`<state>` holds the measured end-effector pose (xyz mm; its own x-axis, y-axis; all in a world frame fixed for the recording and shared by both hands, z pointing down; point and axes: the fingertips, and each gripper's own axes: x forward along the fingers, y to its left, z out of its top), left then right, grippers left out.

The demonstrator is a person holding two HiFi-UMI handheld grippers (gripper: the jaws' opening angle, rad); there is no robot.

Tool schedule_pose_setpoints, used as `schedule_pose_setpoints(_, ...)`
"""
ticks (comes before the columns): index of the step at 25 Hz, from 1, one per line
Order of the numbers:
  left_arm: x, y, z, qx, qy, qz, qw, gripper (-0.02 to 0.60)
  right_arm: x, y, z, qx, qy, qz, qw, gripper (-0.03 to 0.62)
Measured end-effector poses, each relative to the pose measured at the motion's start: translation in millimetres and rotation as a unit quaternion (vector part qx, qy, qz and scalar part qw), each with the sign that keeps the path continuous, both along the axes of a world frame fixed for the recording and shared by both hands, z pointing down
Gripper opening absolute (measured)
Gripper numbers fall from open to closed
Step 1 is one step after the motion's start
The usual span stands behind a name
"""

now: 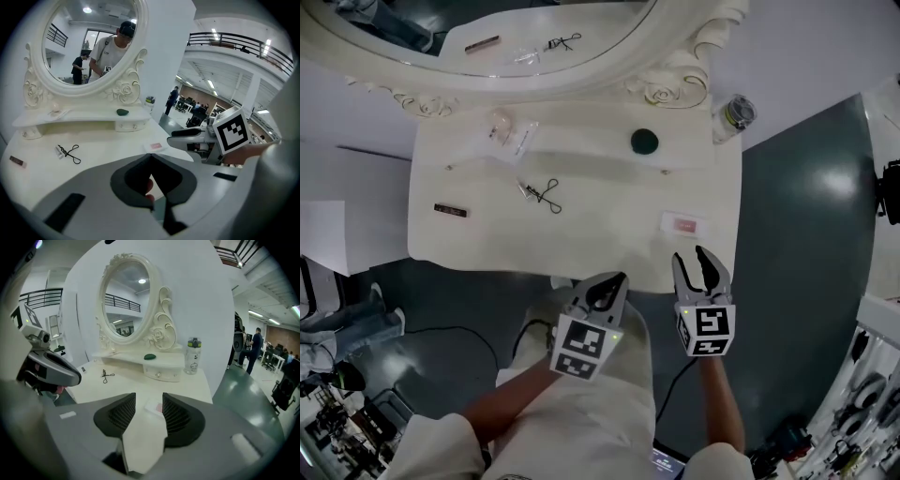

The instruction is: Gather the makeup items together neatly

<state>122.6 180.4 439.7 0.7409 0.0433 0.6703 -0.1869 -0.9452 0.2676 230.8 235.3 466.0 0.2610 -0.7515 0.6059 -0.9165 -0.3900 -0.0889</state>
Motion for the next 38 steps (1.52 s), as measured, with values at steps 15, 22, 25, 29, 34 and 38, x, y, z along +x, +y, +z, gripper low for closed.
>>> schedule_pose_setpoints(15, 10, -4, 24, 0.001, -0.013, -0.003, 0.9999, 0.005, 22, -2, 41, -0.066, -0.004, -0.065, 0.996, 0.204)
schedule_pose_setpoints(22, 13, 0, 33, -0.004, -0.015, -0.003, 0.9999, 0.005, 25, 1, 54, -0.101, 0.018, -0.116, 0.988, 0.219)
schedule_pose_setpoints(25, 14, 2, 38, -0.007, -0.018, 0.0, 0.9998, 0.005, 28, 0, 58, -0.11, 0.032, -0.139, 0.984, 0.221)
schedule_pose_setpoints(29, 15, 5, 42, -0.007, -0.02, 0.001, 0.9998, 0.005, 30, -3, 61, -0.119, 0.048, -0.174, 0.976, 0.221)
schedule_pose_setpoints(34, 15, 5, 50, -0.008, -0.024, -0.004, 0.9997, 0.005, 31, -9, 69, -0.133, 0.056, -0.218, 0.965, 0.222)
schedule_pose_setpoints(38, 16, 7, 53, -0.009, -0.028, -0.006, 0.9995, 0.005, 33, -11, 77, -0.146, 0.062, -0.249, 0.956, 0.23)
